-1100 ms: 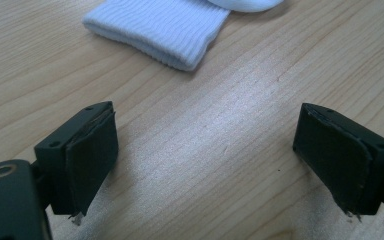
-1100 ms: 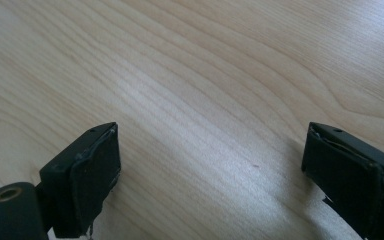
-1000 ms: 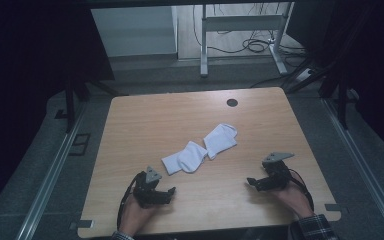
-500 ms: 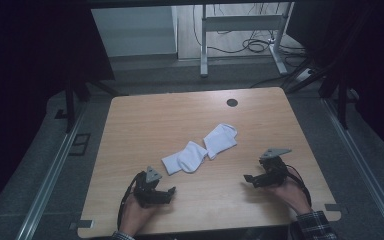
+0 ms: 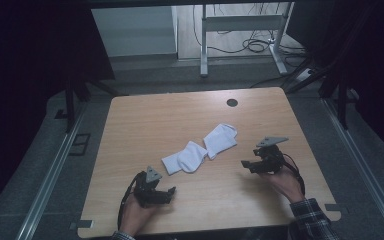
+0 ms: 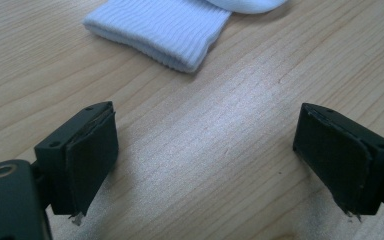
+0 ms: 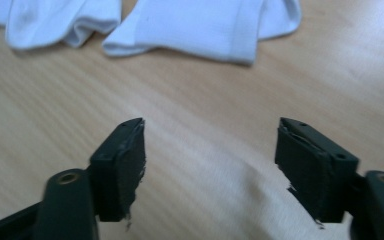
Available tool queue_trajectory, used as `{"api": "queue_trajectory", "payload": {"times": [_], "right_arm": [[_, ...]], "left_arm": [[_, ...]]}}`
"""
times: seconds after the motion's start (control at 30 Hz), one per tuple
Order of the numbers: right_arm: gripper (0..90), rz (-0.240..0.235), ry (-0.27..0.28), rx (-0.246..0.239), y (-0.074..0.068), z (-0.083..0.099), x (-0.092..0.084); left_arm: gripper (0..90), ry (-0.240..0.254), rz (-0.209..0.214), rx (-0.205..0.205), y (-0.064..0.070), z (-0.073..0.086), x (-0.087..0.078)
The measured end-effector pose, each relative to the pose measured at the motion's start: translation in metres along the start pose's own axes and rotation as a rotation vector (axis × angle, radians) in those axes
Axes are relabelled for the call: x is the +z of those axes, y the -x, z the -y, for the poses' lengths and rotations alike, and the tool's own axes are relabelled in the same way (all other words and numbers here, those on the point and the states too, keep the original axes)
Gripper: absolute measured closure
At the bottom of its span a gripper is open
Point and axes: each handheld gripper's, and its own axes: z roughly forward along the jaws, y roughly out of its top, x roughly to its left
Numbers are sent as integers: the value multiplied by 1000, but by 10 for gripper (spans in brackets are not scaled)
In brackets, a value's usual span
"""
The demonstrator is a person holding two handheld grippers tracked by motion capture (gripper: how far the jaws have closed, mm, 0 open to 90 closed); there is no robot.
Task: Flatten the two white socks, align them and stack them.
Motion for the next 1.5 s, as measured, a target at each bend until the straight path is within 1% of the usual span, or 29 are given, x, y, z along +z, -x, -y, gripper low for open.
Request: {"api": "queue_trajectory", "payload": {"times": [0.03, 0.1, 0.13, 0.17, 0.2, 0.27, 0.3, 0.33, 0.37, 0.4, 0.47, 0.5, 0.53, 0.63, 0.77, 0.87, 0.9, 0.97, 1.03, 1.07, 1.1, 1.13, 1.17, 1.3, 1.37, 1.4, 1.43, 1.47, 1.5], "right_arm": [[343, 4, -1, 10, 1, -3, 1], [386, -3, -3, 14, 4, -9, 3], [443, -14, -4, 18, 6, -15, 6], [443, -14, -4, 18, 6, -15, 6], [480, -13, -9, 12, 7, -20, 9], [519, -17, -11, 13, 10, -25, 12], [519, -17, -11, 13, 10, -25, 12], [551, -33, -14, 23, 12, -29, 16], [551, -33, -14, 23, 12, -29, 16], [562, -40, -15, 35, 13, -31, 18], [599, -43, -17, 35, 15, -35, 23], [633, -36, -17, 29, 16, -39, 27], [633, -36, -17, 29, 16, -39, 27], [693, -28, -17, 24, 17, -49, 35], [743, 0, -36, 3, 15, -59, 44], [759, 19, -44, -4, 15, -64, 51], [759, 19, -44, -4, 15, -64, 51], [767, 30, -59, 1, 16, -66, 60], [767, 35, -63, 2, 17, -67, 62], [748, 43, -71, 5, 18, -68, 67], [748, 43, -71, 5, 18, -68, 67], [724, 45, -80, 19, 21, -68, 72], [707, 49, -87, 22, 22, -67, 74], [671, 46, -100, 31, 25, -64, 81], [660, 38, -120, 36, 25, -60, 85], [678, 38, -124, 32, 25, -59, 87], [704, 28, -120, 39, 25, -58, 87], [704, 28, -120, 39, 25, -58, 87], [779, 21, -118, 49, 25, -57, 86]], "left_arm": [[110, 0, 0, 0, 0, 0, 0], [110, 0, 0, 0, 0, 0, 0], [110, 0, 0, 0, 0, 0, 0], [110, 0, 0, 0, 0, 0, 0], [110, 0, 0, 0, 0, 0, 0], [110, 0, 0, 0, 0, 0, 0], [110, 0, 0, 0, 0, 0, 0], [110, 0, 0, 0, 0, 0, 0], [110, 0, 0, 0, 0, 0, 0], [110, 0, 0, 0, 0, 0, 0], [110, 0, 0, 0, 0, 0, 0], [110, 1, 0, -1, 0, 0, 0], [110, 1, 0, -1, 0, 0, 0], [110, 1, -1, -2, 0, 0, 0], [110, 1, -1, -2, 0, 0, 0], [110, 1, -1, -2, 0, 0, 0], [110, 1, -1, -2, 0, 0, 0], [110, 1, -1, -2, 0, 0, 0], [110, 1, -1, -2, 0, 0, 0], [110, 1, -1, -2, 0, 0, 0], [110, 1, -1, -2, 0, 0, 0], [110, 1, -1, -2, 0, 0, 0], [110, 1, -1, -3, 0, 0, 0], [109, 2, -1, -2, 0, 0, 0], [110, 1, -2, -2, 0, 0, 0], [110, 2, -2, -3, 0, 0, 0], [110, 2, -2, -3, 0, 0, 1], [110, 2, -2, -3, 0, 0, 1], [110, 2, -2, -3, 0, 0, 1]]}}
